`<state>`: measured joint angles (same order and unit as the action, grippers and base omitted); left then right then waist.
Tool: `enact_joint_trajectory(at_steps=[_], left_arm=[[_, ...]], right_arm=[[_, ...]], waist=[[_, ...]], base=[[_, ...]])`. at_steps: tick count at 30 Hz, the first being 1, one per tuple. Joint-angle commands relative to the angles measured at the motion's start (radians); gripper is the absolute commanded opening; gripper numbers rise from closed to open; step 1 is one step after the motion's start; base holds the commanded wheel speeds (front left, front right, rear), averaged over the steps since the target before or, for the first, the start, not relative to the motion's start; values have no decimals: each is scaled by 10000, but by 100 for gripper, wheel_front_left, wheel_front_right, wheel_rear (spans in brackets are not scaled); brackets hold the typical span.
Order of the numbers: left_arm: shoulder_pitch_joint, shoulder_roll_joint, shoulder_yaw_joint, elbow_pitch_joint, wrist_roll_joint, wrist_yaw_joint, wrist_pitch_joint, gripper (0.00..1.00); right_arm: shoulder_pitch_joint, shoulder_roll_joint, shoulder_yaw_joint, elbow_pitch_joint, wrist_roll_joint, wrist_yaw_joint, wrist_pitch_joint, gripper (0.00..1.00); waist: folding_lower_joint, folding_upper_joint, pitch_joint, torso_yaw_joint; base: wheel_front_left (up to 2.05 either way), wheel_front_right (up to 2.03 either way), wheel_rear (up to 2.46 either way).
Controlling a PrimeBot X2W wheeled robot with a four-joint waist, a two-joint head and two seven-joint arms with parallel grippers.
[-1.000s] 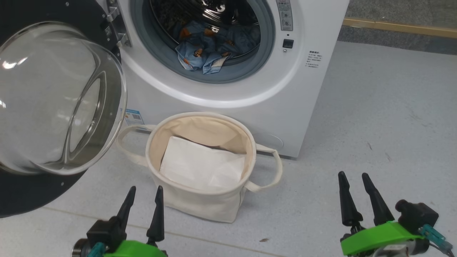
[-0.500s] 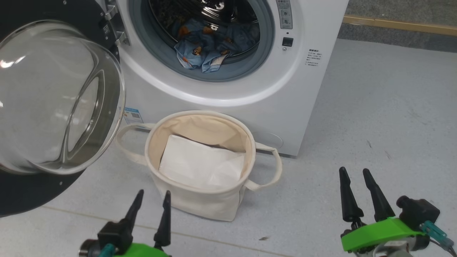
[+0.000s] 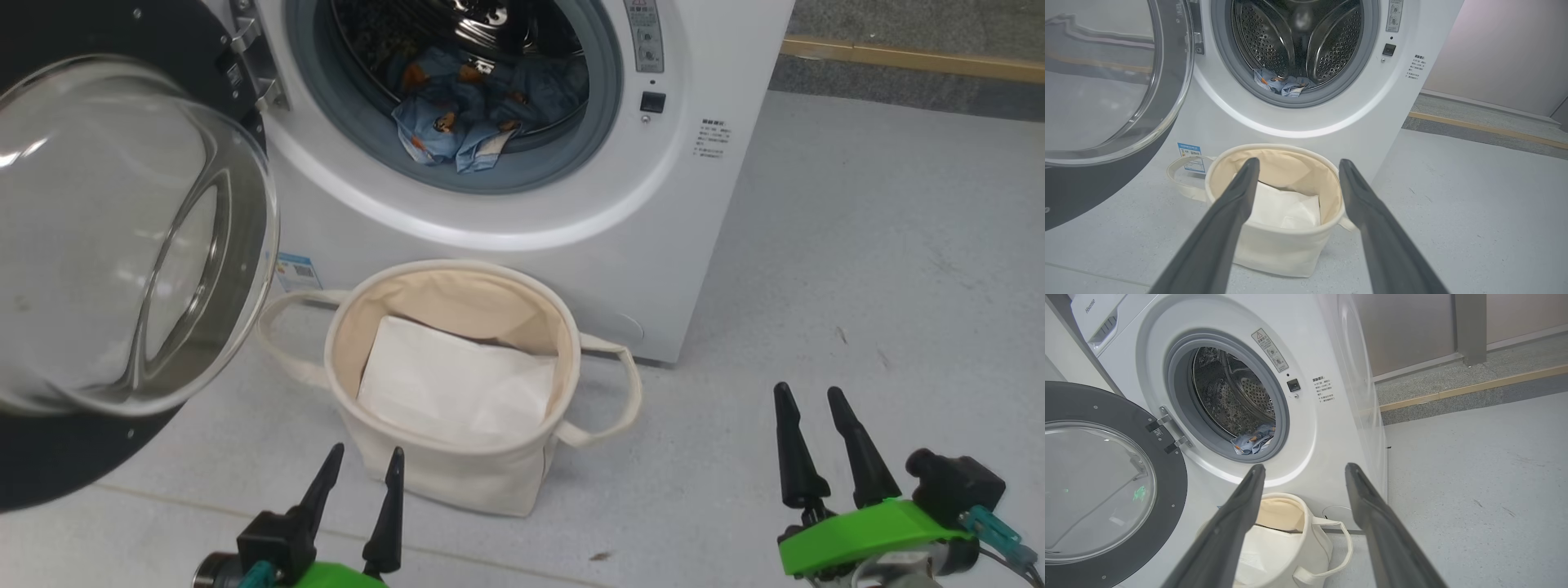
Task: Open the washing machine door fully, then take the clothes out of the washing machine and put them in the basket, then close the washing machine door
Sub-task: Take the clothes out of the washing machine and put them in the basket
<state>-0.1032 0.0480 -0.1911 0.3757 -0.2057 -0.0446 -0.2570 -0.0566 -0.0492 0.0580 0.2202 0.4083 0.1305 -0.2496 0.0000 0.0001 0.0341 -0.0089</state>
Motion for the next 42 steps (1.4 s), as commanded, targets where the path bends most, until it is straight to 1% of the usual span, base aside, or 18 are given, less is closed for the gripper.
enact_joint_trajectory(at_steps=[1, 6, 9, 14, 20, 28, 32, 34, 37, 39, 42], left_arm=[[-437, 24, 249, -309, -18, 3, -47, 100], [-456, 24, 269, -370, -206, 58, -47, 100], [-492, 23, 218, -450, -21, 93, -47, 100], [-422, 23, 187, -754, 72, 25, -47, 100], [-376, 23, 99, -783, 184, 19, -47, 100], [-438, 23, 25, -920, 260, 116, -47, 100], [-545, 22, 67, -984, 361, 246, -47, 100], [-651, 22, 165, -1047, 318, 418, -47, 100], [-850, 22, 197, -1071, 402, 687, -47, 100], [-1227, 25, 222, -982, 638, 876, -47, 100], [-1826, 108, 306, -841, 898, 1039, -47, 100]], right_arm=[[-455, -11, 268, -288, 48, 2, -122, 100], [-464, -11, 265, -281, 51, 2, -122, 100], [-466, -10, 280, -268, 57, 2, -122, 100], [-482, -10, 333, -256, 78, 2, -122, 100], [-481, -10, 456, -268, 88, 2, -122, 100], [-504, -10, 825, -407, 51, 2, -122, 100], [-506, -10, 1111, -500, 1, 2, -122, 100], [-512, -10, 1211, -529, 252, 2, -122, 100], [-562, -10, 1396, -499, 229, 2, -122, 100], [-662, -10, 1531, -592, 289, 2, -122, 100], [-834, -10, 1599, -746, 347, 2, -122, 100]], waist=[[0, -1, 9, -2], [0, -1, 41, 22], [0, -1, 67, 49], [0, -1, 107, 102], [0, -1, 167, 169], [0, -1, 417, 188], [0, -1, 650, 101], [0, -1, 796, 6], [0, -1, 1071, -199], [0, -1, 1461, -455], [0, -1, 1986, -741]], base=[[192, -166, -26], [211, -185, -26], [213, -180, -33], [152, -144, -8], [73, -73, 0], [5, -5, 0], [0, 0, 0], [0, 0, 0], [0, 0, 0], [0, 0, 0], [0, 0, 0]])
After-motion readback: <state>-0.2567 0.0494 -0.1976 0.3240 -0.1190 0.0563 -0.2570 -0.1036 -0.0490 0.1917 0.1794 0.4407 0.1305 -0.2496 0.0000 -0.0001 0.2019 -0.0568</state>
